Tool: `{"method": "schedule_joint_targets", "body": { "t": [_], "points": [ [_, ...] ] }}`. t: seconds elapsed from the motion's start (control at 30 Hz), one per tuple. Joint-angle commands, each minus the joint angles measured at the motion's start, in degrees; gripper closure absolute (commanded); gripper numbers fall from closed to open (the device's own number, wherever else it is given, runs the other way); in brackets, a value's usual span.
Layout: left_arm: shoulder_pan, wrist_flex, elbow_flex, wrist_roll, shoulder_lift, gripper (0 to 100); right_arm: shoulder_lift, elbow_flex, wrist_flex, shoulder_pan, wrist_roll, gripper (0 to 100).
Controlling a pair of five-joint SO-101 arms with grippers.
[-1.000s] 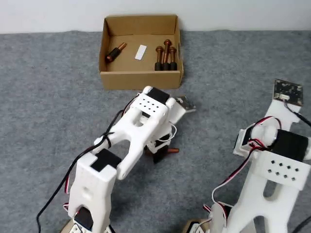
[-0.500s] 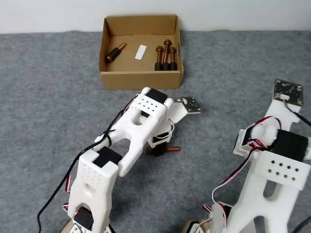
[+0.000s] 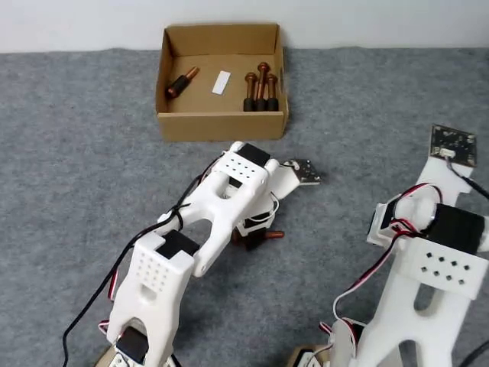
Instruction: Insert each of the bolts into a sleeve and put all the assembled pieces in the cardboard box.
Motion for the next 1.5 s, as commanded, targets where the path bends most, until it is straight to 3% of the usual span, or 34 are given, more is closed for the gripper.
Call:
{"method": "schedule_joint_targets", "body": {
  "t": [0.0, 0.13, 0.43, 0.6, 0.87, 1.03, 1.13, 1.33, 1.47],
  "points": [
    [0.26, 3.6, -3.56, -0.53, 1.05, 98, -1.01, -0.44, 1.36, 0.31, -0.26, 98.9],
    [-1.32, 11.69, -10.42, -0.44, 0.79, 100, -1.01, -0.44, 1.36, 0.31, -0.26, 98.9],
    [-9.93, 11.69, -18.07, 0.79, -1.32, 99, -1.01, -0.35, -0.75, 0.31, -0.26, 98.9],
    [-13.01, 11.69, -15.87, 20.31, -1.85, 99, -0.92, -0.35, -1.27, 0.31, -0.26, 98.9],
    [-15.3, 11.69, -15.96, 60.31, -2.37, 99, -0.92, -0.35, -1.54, 0.31, -0.26, 98.9],
    [-20.48, 11.6, -18.07, 77.8, -2.46, 99, -0.92, -0.35, -1.54, 0.31, -0.26, 98.9],
    [-26.02, 11.69, -21.93, 92.75, -2.81, 99, -0.92, -0.35, -1.54, 0.31, -0.26, 98.9],
    [-25.49, 11.69, -23.43, 95.12, -4.57, 99, -0.92, -0.35, -2.15, 0.31, -0.26, 98.9],
    [-23.21, 11.69, -23.43, 94.51, -4.92, 88, -0.92, -0.35, -3.21, 0.31, -0.26, 98.9]
  ]
}}
